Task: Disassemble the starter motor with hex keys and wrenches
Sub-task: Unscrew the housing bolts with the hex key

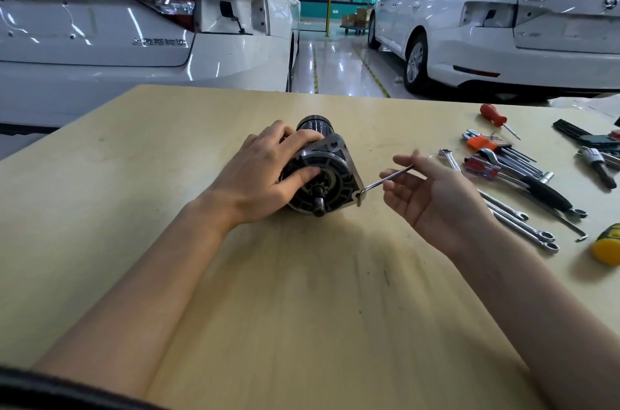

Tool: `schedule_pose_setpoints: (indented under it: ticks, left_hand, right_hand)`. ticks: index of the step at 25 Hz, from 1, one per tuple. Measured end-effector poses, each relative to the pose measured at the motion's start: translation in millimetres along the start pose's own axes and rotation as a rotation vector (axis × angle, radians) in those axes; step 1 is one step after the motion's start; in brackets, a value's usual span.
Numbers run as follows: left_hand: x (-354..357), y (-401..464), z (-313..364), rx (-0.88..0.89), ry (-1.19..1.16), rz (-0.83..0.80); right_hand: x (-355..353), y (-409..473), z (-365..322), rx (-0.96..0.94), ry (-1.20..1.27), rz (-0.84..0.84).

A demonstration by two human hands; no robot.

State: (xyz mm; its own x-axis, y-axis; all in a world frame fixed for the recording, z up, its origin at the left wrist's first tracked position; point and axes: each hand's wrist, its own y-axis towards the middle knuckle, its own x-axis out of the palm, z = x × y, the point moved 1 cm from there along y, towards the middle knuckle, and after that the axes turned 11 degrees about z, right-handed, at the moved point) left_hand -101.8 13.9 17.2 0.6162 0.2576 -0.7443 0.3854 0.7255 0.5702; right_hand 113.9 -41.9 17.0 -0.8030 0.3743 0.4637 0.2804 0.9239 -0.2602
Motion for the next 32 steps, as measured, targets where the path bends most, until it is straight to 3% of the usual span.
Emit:
schedule_pose_setpoints:
  ticks: [4,9,18,32]
  left_hand:
    - [0.1,-1.4,4.7,-0.011,-0.032,0.045]
    - [2.4,-2.0,20.1,0.069,-0.060,0.058]
    - [6.2,0.4,32.6,-0.068,-0.142,0.134]
    - [10.1,10.4,34.7,-0.100,-0.086,0.173]
  right_hand:
    - [0.0,-0.5,0.0,-0.017,-0.064,-0.059]
    - [2.4,-8.7,12.6,-0.162,0.028,0.070]
    - [7.4,-9.7,21.8,0.028,0.149,0.208]
    - [8.9,-16.7,24.9,0.011,0.250,0.205]
